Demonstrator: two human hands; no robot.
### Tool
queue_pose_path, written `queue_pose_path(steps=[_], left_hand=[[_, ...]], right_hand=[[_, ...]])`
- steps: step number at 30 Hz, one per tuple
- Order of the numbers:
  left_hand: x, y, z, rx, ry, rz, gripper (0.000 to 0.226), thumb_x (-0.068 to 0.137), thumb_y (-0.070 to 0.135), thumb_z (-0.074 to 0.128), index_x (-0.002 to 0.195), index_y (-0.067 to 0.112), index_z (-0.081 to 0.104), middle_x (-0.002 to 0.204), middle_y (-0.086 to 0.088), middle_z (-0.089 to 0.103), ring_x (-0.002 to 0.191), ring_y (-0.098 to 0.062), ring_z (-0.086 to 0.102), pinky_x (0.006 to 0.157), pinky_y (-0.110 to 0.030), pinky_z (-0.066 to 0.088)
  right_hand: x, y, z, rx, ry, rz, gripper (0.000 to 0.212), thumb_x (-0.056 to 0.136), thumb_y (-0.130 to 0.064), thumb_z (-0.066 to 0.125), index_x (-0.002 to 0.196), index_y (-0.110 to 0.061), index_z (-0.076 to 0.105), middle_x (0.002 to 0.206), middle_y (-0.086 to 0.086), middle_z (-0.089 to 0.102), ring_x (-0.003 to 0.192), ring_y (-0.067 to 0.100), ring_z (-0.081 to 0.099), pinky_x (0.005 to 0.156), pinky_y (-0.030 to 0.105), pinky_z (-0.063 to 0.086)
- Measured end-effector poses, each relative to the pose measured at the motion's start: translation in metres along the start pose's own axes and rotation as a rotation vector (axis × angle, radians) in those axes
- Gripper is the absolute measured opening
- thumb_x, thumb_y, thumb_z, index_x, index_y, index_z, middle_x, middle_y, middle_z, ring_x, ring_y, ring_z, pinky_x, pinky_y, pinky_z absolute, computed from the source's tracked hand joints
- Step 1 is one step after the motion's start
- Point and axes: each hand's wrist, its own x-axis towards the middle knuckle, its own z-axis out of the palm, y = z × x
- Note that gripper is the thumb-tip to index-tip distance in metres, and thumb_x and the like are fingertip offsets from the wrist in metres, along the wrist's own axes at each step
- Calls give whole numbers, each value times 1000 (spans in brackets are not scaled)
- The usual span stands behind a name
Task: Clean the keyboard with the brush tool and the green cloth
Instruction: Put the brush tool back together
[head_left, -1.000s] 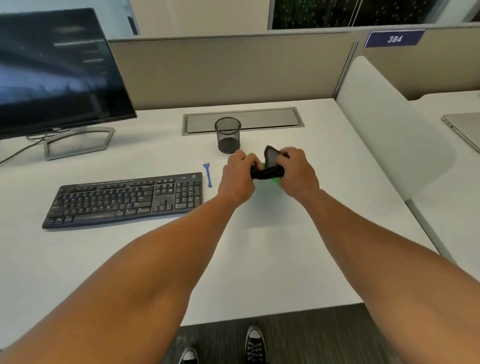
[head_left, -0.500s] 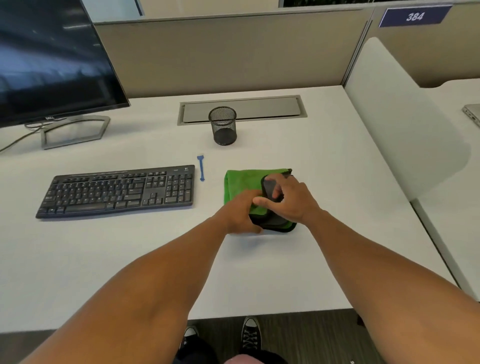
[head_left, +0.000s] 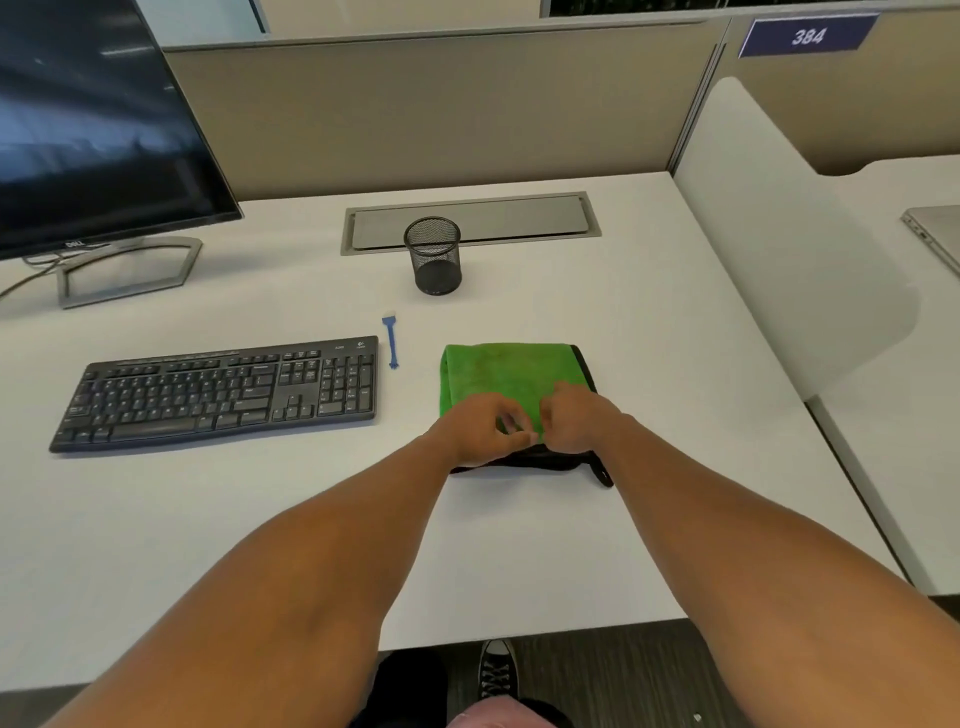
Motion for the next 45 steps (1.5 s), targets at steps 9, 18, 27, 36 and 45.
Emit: queue_pose_path(steps=[9, 18, 27, 36, 45], left_hand=[[19, -10, -32, 5, -13, -154, 17, 91, 42, 69, 99, 28, 71, 96, 5, 70, 89, -12, 66, 84, -32, 53], [30, -33, -102, 6, 275, -322, 11, 91, 29, 62, 97, 31, 71, 77, 16, 62, 80, -11, 63, 71, -27, 50], [34, -71, -154, 9, 436, -492, 23, 93, 27, 56, 113, 28, 67, 112, 7, 67, 84, -14, 64, 80, -28, 48], [47, -102, -179, -4, 438, -577, 34, 97, 31, 63, 129, 20, 60, 133, -2, 62, 120, -23, 59, 100, -36, 49], [59, -120, -191, -128, 341, -632, 53, 94, 11, 60, 145, 14, 45, 141, -10, 55, 123, -27, 57, 98, -33, 49]], right_hand=[[30, -18, -30, 36, -119, 38, 29, 86, -29, 58, 101, -6, 67, 94, 8, 66, 85, 23, 61, 69, 32, 50], [84, -64, -58, 249, 27, -32, 9, 83, -25, 61, 82, -19, 54, 103, 3, 63, 94, 22, 60, 78, 36, 51], [132, -113, -68, 458, 165, -24, 5, 81, -15, 58, 80, -19, 61, 99, 1, 68, 95, 21, 62, 82, 35, 54], [173, -148, -67, 498, 180, 1, 15, 86, -17, 62, 99, -13, 67, 105, 2, 68, 101, 20, 60, 79, 26, 46], [209, -170, -57, 559, 222, 116, 26, 80, -21, 70, 101, -6, 66, 102, 10, 67, 96, 26, 63, 71, 30, 47]])
